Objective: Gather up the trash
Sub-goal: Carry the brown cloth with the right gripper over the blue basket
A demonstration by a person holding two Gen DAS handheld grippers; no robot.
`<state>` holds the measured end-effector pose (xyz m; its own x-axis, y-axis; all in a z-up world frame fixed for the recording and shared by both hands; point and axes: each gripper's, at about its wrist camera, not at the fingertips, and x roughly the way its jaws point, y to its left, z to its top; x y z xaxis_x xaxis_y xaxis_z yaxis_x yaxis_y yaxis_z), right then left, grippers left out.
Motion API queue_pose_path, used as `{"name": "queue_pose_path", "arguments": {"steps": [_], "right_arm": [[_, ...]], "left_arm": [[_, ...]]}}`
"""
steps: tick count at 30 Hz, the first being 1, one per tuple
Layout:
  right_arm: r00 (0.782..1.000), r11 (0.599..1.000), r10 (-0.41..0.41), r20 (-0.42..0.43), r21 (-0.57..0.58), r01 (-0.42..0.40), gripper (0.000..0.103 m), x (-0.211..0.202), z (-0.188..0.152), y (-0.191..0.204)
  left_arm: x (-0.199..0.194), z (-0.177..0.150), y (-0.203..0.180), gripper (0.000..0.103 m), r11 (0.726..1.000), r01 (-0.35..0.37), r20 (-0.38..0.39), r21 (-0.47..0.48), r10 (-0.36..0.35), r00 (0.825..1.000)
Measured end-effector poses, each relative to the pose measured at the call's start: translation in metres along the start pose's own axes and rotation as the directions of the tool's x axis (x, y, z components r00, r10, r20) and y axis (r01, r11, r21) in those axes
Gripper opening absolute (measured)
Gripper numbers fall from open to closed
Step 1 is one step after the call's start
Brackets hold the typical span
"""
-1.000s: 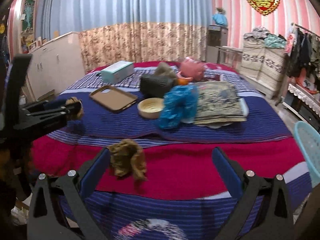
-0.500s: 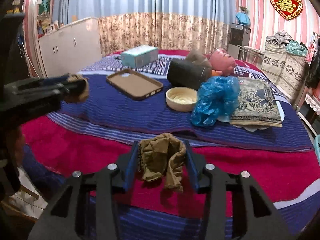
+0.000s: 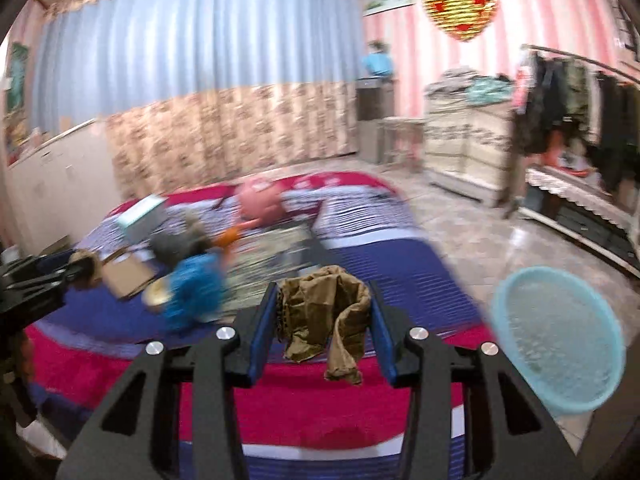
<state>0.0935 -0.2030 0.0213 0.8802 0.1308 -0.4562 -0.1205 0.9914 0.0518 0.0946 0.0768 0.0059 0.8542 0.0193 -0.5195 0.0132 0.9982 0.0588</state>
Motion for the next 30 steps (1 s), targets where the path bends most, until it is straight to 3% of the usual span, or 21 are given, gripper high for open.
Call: {"name": "queue_pose_path", "arguments": {"steps": [9, 13, 16, 23, 30], "right_arm": [[0.984, 0.982, -0.172, 0.037, 0.085, 0.169, 0.043, -0.001, 0.031, -0.104], [0.969, 0.961, -0.242, 0.050, 0.148, 0.233, 0.043, -0.003, 0.022, -0.148], [0.959, 0.942, -0.282, 0.010, 0.194, 0.274, 0.043, 0.002, 0.006, -0.179], [0.933, 0.919, -0.360, -0.013, 0.170, 0.356, 0.043, -0.007, -0.016, -0.220], [0.914, 0.880, -0.405, -0.022, 0.262, 0.396, 0.043, -0.008, -0.034, -0.263]], "left_arm": [[0.011, 0.036, -0.088, 0.044, 0.991, 0.110, 0.045, 0.072, -0.113, 0.993], [0.018, 0.045, -0.121, 0.044, 0.985, 0.148, 0.040, 0.090, -0.152, 0.988], [0.025, 0.050, -0.150, 0.044, 0.978, 0.185, 0.032, 0.100, -0.189, 0.981], [0.044, 0.055, -0.233, 0.045, 0.943, 0.297, 0.004, 0.150, -0.301, 0.954], [0.059, 0.049, -0.319, 0.045, 0.895, 0.380, -0.003, 0.232, -0.390, 0.921]]}}
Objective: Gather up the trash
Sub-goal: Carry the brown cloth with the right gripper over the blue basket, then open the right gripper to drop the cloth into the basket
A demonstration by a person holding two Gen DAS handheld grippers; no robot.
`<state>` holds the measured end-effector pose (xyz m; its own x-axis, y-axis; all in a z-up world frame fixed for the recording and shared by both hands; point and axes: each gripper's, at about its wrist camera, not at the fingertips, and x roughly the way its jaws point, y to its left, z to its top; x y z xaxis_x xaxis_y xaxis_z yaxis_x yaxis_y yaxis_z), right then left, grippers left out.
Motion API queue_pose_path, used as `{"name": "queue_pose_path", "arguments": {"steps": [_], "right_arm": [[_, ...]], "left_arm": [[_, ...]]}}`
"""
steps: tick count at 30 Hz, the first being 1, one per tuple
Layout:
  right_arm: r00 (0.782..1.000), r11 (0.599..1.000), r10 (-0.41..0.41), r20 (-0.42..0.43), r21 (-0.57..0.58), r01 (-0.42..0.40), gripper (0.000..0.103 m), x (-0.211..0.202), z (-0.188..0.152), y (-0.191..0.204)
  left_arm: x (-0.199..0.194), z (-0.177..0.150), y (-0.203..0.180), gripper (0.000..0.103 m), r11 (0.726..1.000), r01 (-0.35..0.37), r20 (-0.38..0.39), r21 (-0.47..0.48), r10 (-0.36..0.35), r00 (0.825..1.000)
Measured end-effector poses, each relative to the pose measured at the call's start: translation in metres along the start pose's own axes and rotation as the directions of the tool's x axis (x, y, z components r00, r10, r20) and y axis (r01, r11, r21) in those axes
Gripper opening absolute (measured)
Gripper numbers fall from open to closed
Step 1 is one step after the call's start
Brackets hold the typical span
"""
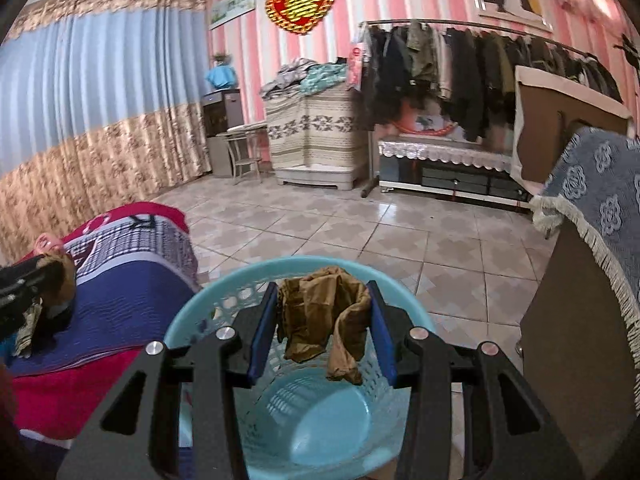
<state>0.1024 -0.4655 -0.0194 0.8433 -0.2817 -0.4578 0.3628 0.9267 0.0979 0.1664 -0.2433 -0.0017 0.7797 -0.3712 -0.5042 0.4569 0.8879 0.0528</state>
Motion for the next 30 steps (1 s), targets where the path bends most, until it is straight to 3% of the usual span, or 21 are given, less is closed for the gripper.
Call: {"name": "queue_pose_path", "arguments": {"steps": [10, 16, 18, 20, 22, 30], "right_arm": [[0.997, 0.995, -0.078, 0.009, 0.060, 0.077, 0.043, 0.014, -0.001, -0.035], [0.996, 0.992, -0.091, -0.015, 0.084, 0.092, 0.043, 0.020, -0.006, -0.043], [0.996, 0.992, -0.090, -0.008, 0.089, 0.090, 0.043, 0.018, -0.004, -0.042], [0.996, 0.993, -0.086, -0.008, 0.085, 0.087, 0.043, 0.019, -0.003, -0.041], [0.996, 0.994, -0.083, -0.012, 0.075, 0.084, 0.043, 0.020, -0.003, -0.038], [0.999, 0.998, -0.050, -0.020, 0.043, 0.051, 0.044, 0.024, -0.001, -0.017]], "left_arm": [[0.056, 0.013, -0.068, 0.046, 0.992, 0.123, -0.011, 0.042, -0.122, 0.992], [0.077, 0.016, -0.091, 0.048, 0.984, 0.156, -0.032, 0.086, -0.154, 0.988], [0.077, 0.016, -0.090, 0.055, 0.985, 0.152, -0.038, 0.083, -0.150, 0.988], [0.076, 0.016, -0.085, 0.078, 0.988, 0.136, -0.034, 0.076, -0.134, 0.990], [0.074, 0.017, -0.077, 0.085, 0.992, 0.115, -0.014, 0.058, -0.115, 0.993], [0.068, 0.016, -0.035, 0.092, 0.999, 0.039, -0.024, -0.002, -0.039, 0.999]]}}
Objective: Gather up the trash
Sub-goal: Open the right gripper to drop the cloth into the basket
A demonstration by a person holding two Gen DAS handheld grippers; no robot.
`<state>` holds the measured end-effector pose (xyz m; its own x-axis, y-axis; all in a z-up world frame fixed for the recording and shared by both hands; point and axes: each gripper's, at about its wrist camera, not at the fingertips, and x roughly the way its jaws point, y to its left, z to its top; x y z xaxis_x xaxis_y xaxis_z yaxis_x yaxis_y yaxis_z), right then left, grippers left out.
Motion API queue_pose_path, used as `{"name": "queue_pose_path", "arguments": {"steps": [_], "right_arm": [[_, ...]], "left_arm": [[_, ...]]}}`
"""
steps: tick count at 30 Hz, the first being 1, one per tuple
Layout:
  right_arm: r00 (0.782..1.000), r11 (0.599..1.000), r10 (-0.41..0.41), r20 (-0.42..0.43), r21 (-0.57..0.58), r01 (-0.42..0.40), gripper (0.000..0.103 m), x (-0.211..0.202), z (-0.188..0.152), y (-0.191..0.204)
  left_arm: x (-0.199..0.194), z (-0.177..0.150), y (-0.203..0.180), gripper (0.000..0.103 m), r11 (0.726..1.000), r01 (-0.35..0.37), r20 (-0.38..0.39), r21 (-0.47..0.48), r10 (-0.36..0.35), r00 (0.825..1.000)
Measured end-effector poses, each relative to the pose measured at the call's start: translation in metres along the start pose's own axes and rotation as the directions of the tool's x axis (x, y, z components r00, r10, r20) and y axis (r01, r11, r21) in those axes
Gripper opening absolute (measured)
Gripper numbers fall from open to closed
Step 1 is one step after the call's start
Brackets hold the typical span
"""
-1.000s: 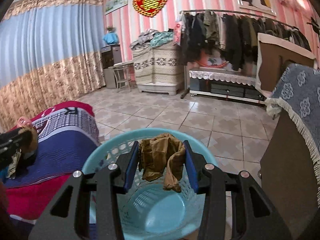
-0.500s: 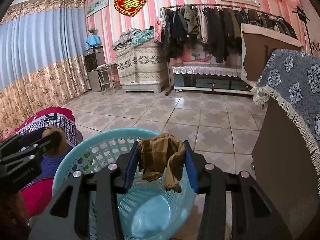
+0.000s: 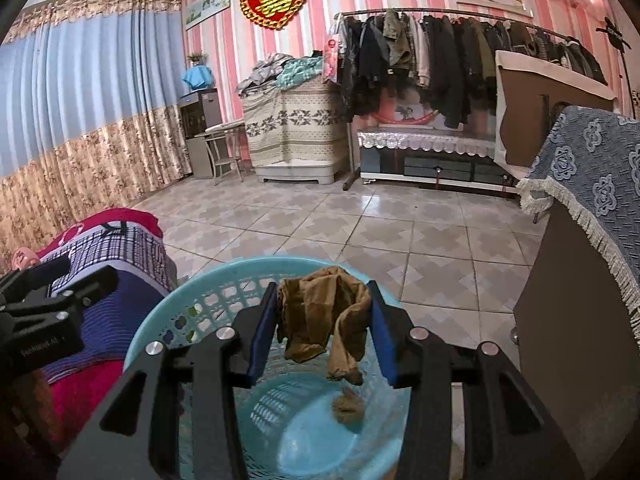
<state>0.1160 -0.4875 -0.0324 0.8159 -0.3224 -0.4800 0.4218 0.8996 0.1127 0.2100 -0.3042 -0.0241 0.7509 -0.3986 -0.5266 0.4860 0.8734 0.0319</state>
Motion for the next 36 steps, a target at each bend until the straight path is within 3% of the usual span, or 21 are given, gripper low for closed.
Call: {"name": "queue_pose_path", "arguments": {"steps": [4, 6, 8, 14, 25, 30, 36], "right_arm": [[1.000, 1.000, 0.014, -0.009, -0.019, -0.014, 0.046, 0.004, -0.001, 0.012], [1.000, 0.999, 0.024, -0.009, -0.021, -0.025, 0.054, 0.005, 0.001, 0.016], [1.000, 0.999, 0.020, 0.002, -0.026, -0.020, 0.077, 0.003, 0.002, 0.021], [1.000, 0.999, 0.009, 0.012, -0.051, -0.009, 0.093, -0.004, 0.005, 0.031], [1.000, 0.997, 0.027, 0.003, -0.071, -0.027, 0.095, -0.011, 0.009, 0.047], [0.996, 0.995, 0.083, 0.018, -0.052, -0.082, 0.095, -0.022, 0.012, 0.067], [0.987, 0.981, 0.159, 0.016, -0.110, -0.157, 0.095, -0.035, 0.006, 0.109]], "left_arm": [[-0.007, -0.004, 0.022, 0.093, 0.999, -0.034, -0.003, -0.035, 0.034, 0.999], [-0.010, -0.007, 0.030, 0.093, 0.998, -0.045, -0.009, -0.048, 0.045, 0.999], [-0.014, -0.007, 0.036, 0.093, 0.997, -0.051, -0.012, -0.061, 0.051, 0.999], [-0.028, -0.012, 0.051, 0.094, 0.994, -0.068, -0.004, -0.083, 0.068, 0.998], [-0.067, -0.023, 0.080, 0.097, 0.986, -0.124, 0.012, -0.112, 0.126, 0.992], [-0.091, -0.030, 0.107, 0.097, 0.976, -0.169, 0.017, -0.138, 0.173, 0.985], [-0.126, -0.044, 0.147, 0.097, 0.955, -0.240, 0.012, -0.175, 0.246, 0.969]]}}
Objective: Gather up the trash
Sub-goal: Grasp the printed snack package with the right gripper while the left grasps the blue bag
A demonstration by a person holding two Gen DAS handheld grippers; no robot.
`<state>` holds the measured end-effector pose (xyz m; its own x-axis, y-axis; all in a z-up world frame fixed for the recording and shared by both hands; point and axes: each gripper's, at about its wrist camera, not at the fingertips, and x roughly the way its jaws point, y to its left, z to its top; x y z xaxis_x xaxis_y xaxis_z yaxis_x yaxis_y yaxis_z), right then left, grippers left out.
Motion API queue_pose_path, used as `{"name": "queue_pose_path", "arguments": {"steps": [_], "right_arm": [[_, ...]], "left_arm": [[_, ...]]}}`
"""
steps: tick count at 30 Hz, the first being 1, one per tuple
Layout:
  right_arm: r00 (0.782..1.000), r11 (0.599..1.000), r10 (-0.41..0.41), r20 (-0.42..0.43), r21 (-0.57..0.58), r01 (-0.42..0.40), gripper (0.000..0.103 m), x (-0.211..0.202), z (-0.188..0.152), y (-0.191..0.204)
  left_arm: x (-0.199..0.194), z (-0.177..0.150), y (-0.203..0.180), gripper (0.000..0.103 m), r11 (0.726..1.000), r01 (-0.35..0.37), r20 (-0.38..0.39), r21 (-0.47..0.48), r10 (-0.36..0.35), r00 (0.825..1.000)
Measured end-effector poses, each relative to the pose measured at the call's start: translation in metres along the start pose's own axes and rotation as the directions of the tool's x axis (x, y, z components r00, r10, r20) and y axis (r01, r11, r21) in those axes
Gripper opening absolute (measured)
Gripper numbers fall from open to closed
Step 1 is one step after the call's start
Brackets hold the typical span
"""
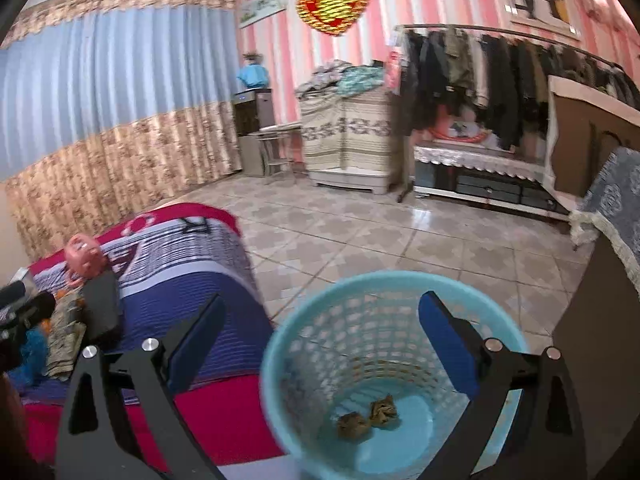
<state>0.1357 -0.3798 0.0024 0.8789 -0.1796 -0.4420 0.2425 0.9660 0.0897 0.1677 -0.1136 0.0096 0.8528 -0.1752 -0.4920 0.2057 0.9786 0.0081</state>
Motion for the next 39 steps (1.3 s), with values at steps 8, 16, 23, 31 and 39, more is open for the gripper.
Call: {"name": "queue_pose_path", "arguments": {"steps": [8, 16, 23, 31, 39], "right_arm": [[0.993, 0.988, 0.120, -0.005, -0.101, -0.120, 0.099, -0.017, -0.012, 0.064], [0.984, 0.962, 0.177, -0.034, -0.203, -0.180, 0.099, -0.025, -0.028, 0.118], [0.972, 0.947, 0.219, -0.085, -0.223, -0.233, 0.099, -0.019, -0.035, 0.144], [0.943, 0.934, 0.275, -0.187, -0.183, -0.308, 0.099, 0.000, -0.048, 0.173], [0.895, 0.908, 0.335, -0.296, -0.154, -0.390, 0.087, 0.033, -0.063, 0.211]], "left_arm": [[-0.039, -0.013, 0.081, 0.097, 0.992, -0.110, 0.004, -0.054, 0.111, 0.994], [-0.066, -0.040, 0.146, 0.097, 0.972, -0.213, -0.036, -0.101, 0.210, 0.977], [-0.062, -0.077, 0.189, 0.097, 0.950, -0.283, -0.129, -0.135, 0.266, 0.955], [-0.054, -0.098, 0.208, 0.097, 0.944, -0.281, -0.177, -0.173, 0.251, 0.952], [-0.049, -0.098, 0.208, 0.097, 0.950, -0.267, -0.172, -0.163, 0.240, 0.956]]}}
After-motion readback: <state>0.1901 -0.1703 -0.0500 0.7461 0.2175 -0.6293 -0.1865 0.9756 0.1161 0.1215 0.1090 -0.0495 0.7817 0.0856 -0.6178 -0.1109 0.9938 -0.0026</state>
